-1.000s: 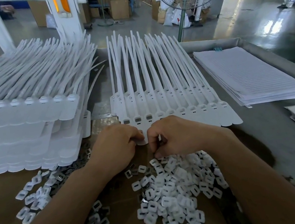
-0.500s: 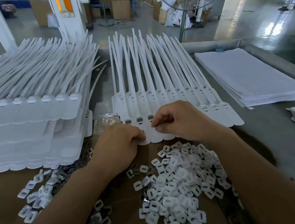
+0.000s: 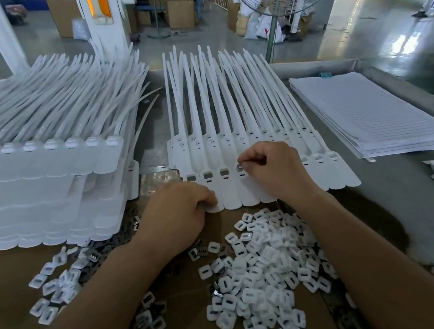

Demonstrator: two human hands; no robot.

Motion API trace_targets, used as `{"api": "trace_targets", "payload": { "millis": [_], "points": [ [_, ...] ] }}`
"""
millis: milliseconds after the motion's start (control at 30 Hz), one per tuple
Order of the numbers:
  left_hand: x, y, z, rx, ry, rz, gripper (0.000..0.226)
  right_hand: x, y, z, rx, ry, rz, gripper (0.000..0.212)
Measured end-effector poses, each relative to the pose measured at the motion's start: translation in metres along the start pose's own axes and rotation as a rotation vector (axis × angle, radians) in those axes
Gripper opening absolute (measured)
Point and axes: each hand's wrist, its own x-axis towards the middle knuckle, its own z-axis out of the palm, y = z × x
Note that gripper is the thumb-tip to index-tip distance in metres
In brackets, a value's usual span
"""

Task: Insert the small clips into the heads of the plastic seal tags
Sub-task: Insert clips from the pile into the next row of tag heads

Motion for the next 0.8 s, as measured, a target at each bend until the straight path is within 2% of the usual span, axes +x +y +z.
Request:
{"api": "trace_targets", "payload": {
  "millis": [333,800],
  "points": [
    [-0.0008,0.003,-0.0017,0.02,0.007,0.016,0.029,0.003,0.003,0.0065,-0.133,-0.009,0.012,0.012],
    [-0.0023,0.0037,-0.0031,0.008,0.031,0.028,0.027,0.0022,0.0029,-0.002,-0.2,-0.029,-0.029,0.015]
  ]
}}
